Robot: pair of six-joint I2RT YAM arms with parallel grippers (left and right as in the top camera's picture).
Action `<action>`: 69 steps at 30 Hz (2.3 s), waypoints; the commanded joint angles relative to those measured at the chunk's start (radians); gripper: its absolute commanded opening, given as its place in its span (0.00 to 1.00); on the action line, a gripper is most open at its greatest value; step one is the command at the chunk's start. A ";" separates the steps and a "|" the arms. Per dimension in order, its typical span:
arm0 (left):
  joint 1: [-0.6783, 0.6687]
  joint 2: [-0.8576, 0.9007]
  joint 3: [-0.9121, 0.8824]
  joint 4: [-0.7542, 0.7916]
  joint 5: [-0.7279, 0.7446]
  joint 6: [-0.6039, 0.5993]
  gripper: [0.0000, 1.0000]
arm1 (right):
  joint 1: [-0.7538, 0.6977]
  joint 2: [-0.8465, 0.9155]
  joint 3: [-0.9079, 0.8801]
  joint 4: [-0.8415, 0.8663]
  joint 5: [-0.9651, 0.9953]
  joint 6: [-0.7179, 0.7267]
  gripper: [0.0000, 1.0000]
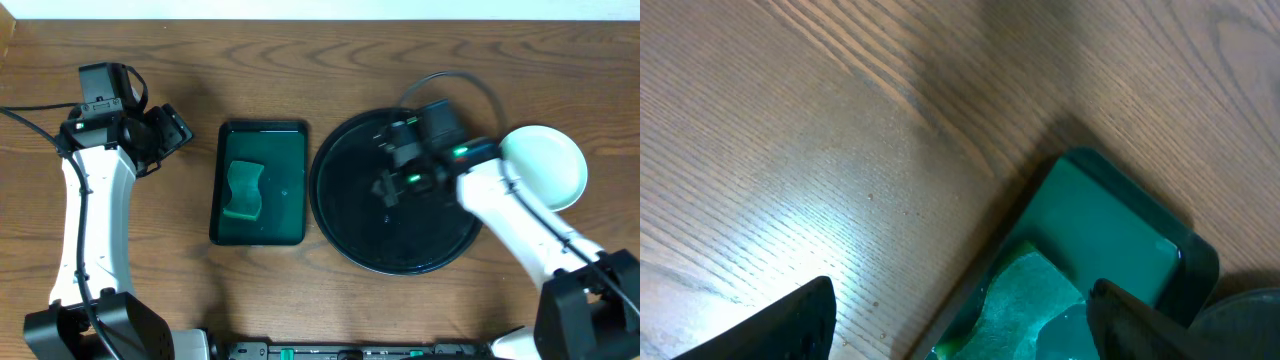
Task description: Clean dirty plates on tray and stack at the side
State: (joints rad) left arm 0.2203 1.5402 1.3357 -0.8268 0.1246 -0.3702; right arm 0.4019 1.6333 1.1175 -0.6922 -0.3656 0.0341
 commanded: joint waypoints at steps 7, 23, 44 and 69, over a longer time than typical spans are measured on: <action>0.004 0.003 0.010 -0.002 -0.006 -0.009 0.81 | 0.359 -0.021 -0.002 0.042 0.369 0.131 0.50; 0.004 0.003 0.010 -0.002 -0.006 -0.009 0.80 | 0.573 0.222 -0.002 0.125 0.534 0.137 0.42; 0.004 0.003 0.010 -0.002 -0.006 -0.009 0.80 | 0.575 0.230 -0.002 0.125 0.439 0.135 0.02; 0.004 0.003 0.010 -0.002 -0.006 -0.009 0.81 | 0.608 0.229 -0.001 0.169 0.424 0.028 0.01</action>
State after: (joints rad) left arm 0.2203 1.5402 1.3357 -0.8268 0.1246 -0.3702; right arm 0.9909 1.8450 1.1175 -0.5262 0.1406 0.0998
